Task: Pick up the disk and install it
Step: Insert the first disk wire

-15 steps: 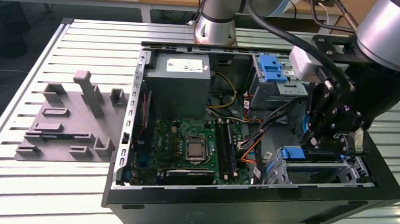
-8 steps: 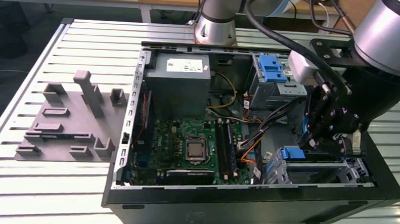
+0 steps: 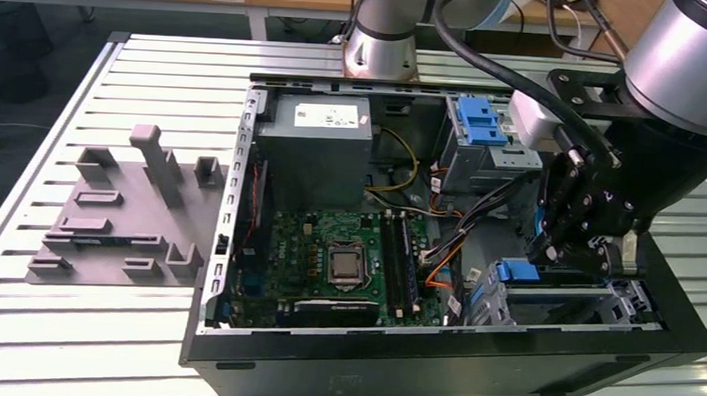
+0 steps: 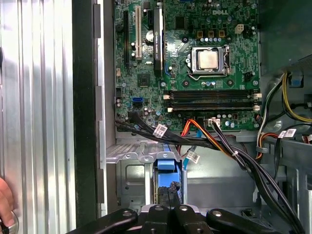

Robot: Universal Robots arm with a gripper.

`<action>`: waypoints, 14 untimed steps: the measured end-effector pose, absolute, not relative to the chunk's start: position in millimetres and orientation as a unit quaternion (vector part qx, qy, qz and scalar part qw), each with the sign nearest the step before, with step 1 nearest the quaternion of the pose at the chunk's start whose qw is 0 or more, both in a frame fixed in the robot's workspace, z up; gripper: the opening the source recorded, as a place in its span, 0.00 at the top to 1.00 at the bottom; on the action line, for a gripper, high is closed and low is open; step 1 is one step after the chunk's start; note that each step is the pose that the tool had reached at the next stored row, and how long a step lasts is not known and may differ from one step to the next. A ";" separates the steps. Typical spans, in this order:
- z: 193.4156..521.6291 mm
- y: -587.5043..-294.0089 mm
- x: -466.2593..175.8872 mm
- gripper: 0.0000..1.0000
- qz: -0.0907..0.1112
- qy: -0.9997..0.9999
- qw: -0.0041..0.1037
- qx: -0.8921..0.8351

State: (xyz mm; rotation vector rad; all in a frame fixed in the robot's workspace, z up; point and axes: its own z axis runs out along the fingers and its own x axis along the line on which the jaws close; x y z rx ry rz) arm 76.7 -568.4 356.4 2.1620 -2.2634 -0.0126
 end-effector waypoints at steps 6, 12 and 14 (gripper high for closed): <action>356.0 -568.4 77.5 0.89 -0.004 -0.723 0.006 0.691; 355.3 -568.4 91.1 0.89 -0.004 -0.723 0.006 0.691; 354.7 -568.3 99.1 0.89 -0.004 -0.723 0.006 0.691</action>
